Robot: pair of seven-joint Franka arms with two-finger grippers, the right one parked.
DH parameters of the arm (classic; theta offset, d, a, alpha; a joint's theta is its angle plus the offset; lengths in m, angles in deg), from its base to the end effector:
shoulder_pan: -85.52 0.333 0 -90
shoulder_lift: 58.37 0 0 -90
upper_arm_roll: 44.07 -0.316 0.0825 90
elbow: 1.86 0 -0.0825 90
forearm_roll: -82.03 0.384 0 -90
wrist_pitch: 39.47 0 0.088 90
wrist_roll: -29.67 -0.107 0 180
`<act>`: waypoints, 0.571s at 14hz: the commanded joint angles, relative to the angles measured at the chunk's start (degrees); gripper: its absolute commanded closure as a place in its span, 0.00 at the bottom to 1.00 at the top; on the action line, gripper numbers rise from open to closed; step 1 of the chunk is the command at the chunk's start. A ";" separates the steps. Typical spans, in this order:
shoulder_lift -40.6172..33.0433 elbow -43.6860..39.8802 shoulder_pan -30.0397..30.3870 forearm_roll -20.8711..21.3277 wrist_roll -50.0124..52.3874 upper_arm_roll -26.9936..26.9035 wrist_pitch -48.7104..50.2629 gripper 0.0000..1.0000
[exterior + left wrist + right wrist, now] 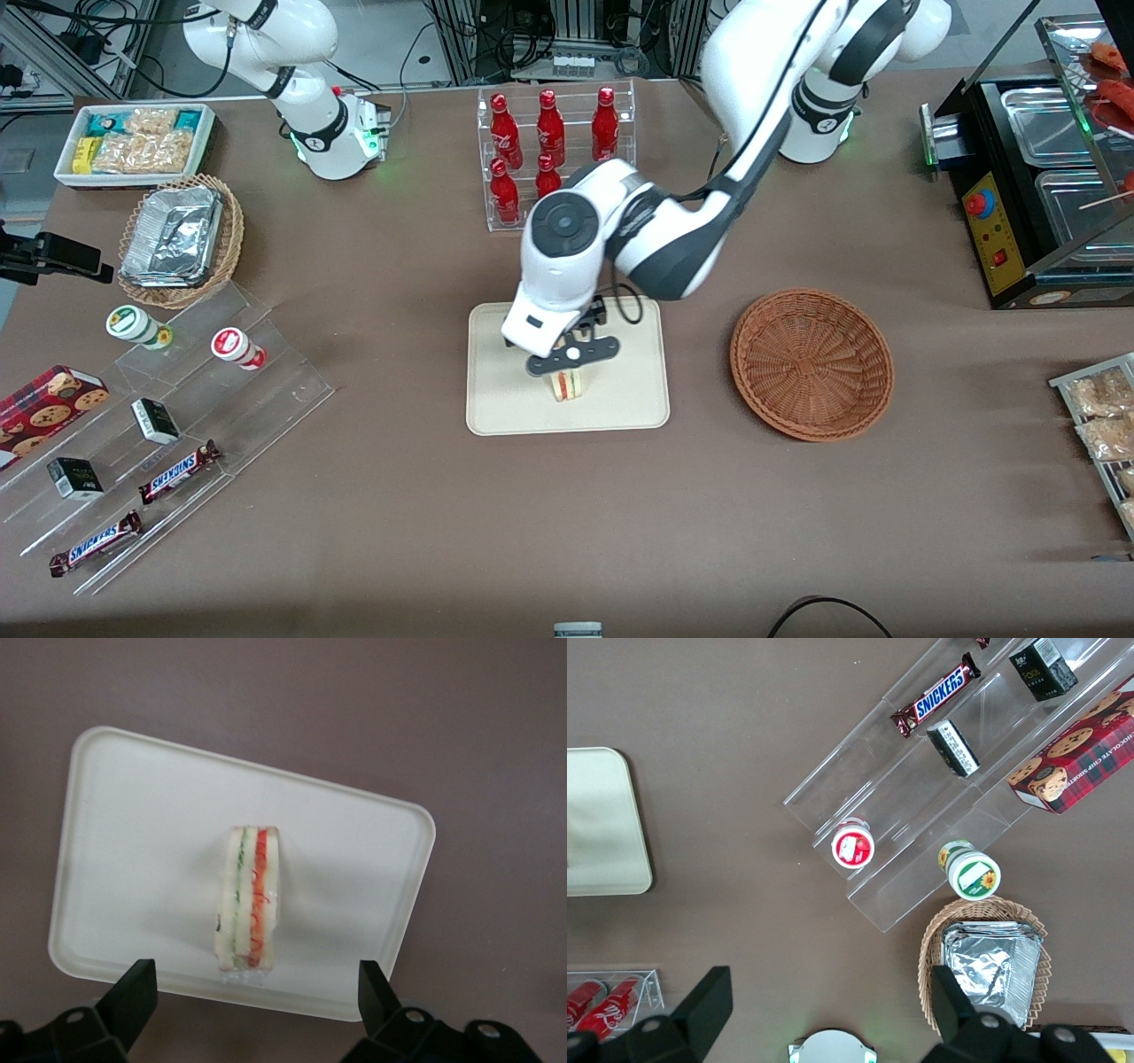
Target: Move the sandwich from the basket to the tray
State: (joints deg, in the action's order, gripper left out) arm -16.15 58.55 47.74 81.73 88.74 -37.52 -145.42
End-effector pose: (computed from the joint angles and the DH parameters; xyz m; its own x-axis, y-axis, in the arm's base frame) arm 0.5627 -0.5108 0.4087 0.9579 0.2843 -0.0388 0.2868 -0.9533 0.0942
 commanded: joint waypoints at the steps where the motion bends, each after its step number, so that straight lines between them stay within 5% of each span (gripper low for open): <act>1: -2.22 1.38 3.93 -0.32 -4.72 0.22 2.40 0.00; 4: -5.03 2.25 9.55 -0.41 -13.77 0.39 7.58 0.00; 8: -14.95 14.45 18.95 -2.25 -28.88 0.39 7.95 0.00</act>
State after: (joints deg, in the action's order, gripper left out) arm -23.03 63.05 62.62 80.98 65.98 -37.62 -137.25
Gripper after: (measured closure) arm 0.000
